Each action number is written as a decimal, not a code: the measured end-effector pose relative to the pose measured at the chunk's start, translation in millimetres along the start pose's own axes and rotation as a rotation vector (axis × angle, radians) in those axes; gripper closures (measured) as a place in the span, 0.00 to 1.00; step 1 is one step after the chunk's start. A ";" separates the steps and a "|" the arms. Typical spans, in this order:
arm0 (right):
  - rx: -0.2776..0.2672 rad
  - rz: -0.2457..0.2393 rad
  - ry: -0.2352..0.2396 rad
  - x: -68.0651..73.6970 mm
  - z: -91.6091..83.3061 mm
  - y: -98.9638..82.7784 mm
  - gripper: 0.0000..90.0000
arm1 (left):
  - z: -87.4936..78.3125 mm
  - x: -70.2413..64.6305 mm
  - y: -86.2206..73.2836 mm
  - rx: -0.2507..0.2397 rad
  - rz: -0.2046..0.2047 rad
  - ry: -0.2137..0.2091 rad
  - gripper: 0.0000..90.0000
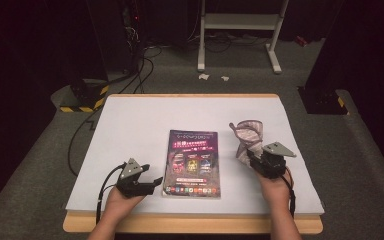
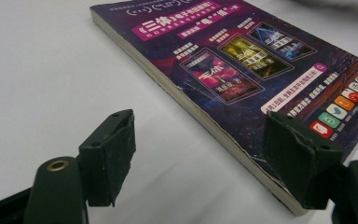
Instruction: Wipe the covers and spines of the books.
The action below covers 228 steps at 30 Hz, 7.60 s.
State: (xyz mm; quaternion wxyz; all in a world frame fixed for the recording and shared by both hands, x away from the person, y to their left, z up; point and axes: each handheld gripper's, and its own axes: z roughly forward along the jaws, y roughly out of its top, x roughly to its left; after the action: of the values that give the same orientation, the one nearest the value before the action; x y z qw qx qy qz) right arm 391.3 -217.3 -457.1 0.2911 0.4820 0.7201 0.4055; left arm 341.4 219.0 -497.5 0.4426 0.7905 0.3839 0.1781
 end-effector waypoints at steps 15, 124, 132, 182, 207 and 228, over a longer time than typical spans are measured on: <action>0.016 0.057 -0.041 -21.6 -11.3 -12.5 0.64 | 11.1 -5.0 6.0 0.000 0.016 -0.020 0.29; 0.224 -0.014 0.300 95.4 21.2 -41.7 0.31 | 38.4 -44.6 9.0 0.141 0.024 -0.084 0.31; 0.229 -0.008 0.287 98.0 21.5 -42.1 0.30 | 38.6 -45.3 8.8 0.139 0.024 -0.085 0.31; 0.053 0.044 0.353 111.8 -1.8 -22.0 0.37 | 36.5 -46.0 7.3 0.136 0.009 -0.064 0.33; 0.045 -0.027 0.342 135.2 -9.3 -25.4 0.41 | 35.5 -43.9 7.1 0.136 0.009 -0.062 0.33; -0.005 -0.041 0.297 132.2 -14.8 -26.8 0.61 | 28.3 -42.2 8.2 0.105 0.009 -0.036 0.41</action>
State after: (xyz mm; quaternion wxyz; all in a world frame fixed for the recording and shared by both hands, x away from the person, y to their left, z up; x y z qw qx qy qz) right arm 318.7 -104.3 -476.6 0.1910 0.4012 0.7639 0.4681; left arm 335.7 168.2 -503.6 0.4067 0.8174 0.3811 0.1458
